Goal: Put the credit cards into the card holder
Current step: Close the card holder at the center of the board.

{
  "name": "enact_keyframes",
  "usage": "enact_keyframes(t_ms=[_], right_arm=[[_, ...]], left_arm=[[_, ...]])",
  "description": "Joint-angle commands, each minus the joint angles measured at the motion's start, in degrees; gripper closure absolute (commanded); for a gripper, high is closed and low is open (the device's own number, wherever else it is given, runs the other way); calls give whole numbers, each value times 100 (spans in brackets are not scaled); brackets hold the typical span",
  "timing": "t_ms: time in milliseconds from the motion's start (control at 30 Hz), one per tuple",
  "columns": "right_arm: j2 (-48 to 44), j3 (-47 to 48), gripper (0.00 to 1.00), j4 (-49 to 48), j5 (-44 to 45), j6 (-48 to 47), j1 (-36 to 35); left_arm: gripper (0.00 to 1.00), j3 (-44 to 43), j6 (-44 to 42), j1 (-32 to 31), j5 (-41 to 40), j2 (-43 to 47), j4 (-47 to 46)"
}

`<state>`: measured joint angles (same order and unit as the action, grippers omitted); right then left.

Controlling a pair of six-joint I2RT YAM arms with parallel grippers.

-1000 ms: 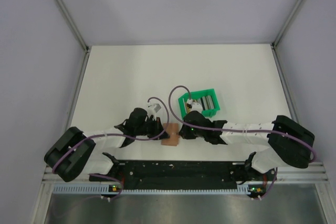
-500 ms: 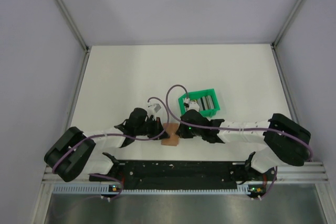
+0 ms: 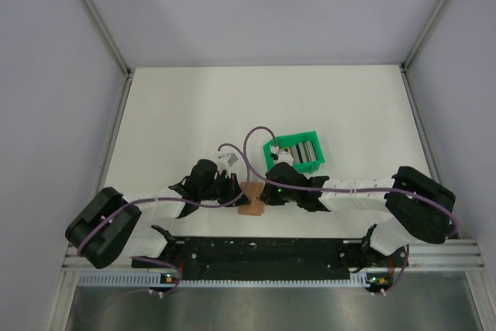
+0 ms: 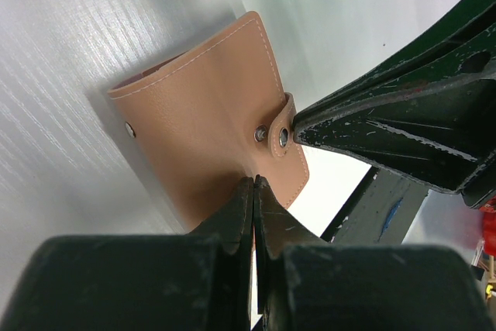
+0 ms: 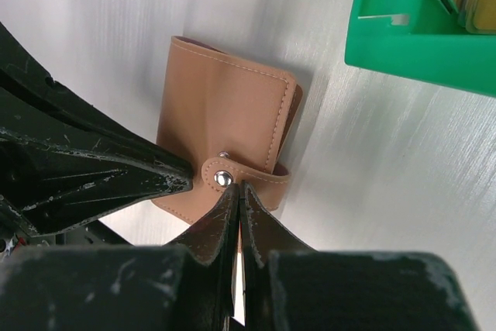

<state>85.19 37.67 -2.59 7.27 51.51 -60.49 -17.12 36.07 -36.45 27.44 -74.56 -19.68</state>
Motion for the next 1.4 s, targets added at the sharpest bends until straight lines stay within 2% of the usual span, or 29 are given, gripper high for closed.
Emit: enact_keyframes(t_ms=[0, 633, 967, 1200, 1367], right_arm=[[42, 294, 100, -233, 3, -62, -33], [244, 355, 100, -330, -24, -79, -42], [-283, 118, 100, -242, 249, -106, -42], [-152, 109, 100, -163, 178, -27, -42], [-380, -58, 100, -145, 380, 9, -51]], left_arm=[[100, 130, -180, 6, -257, -172, 61], [100, 130, -171, 6, -266, -181, 61], [100, 130, -171, -3, -274, -181, 61], [100, 130, -189, 6, -266, -181, 61], [100, 139, -197, 6, -274, -190, 44]])
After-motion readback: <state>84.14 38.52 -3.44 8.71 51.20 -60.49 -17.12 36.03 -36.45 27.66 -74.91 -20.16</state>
